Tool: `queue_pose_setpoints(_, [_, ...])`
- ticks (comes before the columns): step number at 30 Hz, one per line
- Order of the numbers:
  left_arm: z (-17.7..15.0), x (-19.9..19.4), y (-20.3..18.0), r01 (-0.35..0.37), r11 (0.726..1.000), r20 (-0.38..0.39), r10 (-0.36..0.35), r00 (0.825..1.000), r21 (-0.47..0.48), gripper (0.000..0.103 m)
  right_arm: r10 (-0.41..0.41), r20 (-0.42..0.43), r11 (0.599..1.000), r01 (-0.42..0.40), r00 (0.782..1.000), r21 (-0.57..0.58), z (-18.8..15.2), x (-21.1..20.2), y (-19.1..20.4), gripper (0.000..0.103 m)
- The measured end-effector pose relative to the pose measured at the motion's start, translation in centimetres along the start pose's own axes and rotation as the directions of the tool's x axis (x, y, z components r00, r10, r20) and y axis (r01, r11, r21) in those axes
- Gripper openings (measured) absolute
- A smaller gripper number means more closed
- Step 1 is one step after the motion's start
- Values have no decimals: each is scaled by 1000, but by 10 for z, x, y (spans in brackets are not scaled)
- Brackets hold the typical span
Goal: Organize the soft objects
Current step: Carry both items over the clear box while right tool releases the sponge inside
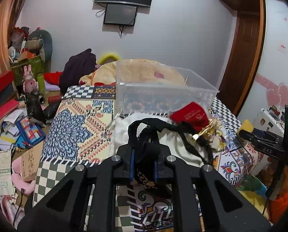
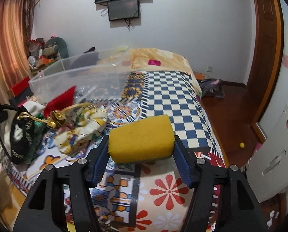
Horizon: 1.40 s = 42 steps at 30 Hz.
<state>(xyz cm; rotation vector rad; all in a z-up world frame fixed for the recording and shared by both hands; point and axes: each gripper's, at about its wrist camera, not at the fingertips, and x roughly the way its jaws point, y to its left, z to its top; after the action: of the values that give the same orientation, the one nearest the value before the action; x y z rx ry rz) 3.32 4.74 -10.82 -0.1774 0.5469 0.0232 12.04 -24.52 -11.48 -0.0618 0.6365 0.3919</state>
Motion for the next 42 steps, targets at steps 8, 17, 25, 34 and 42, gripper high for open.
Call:
queue_pose_setpoints(8, [31, -15, -8, 34, 999, 62, -35, 997, 21, 12, 52, 55, 998, -51, 997, -22, 20, -11, 12, 58])
queue_pose_setpoints(17, [81, -15, -20, -10, 996, 154, -3, 988, 83, 12, 91, 118, 992, -80, 989, -95, 47, -13, 34, 58])
queue_pose_setpoints(25, [115, 4, -29, -46, 993, 196, 23, 980, 112, 12, 123, 169, 987, -103, 978, -120, 74, -4, 48, 58])
queue_pose_setpoints(34, [144, 36, -24, -57, 996, 208, 42, 977, 64, 12, 157, 168, 983, -138, 973, -117, 103, 25, 55, 58])
queue_pose_setpoints(42, [154, 80, -16, -76, 997, 145, 71, 987, 28, 12, 155, 115, 982, -139, 981, -131, 117, 51, 66, 58])
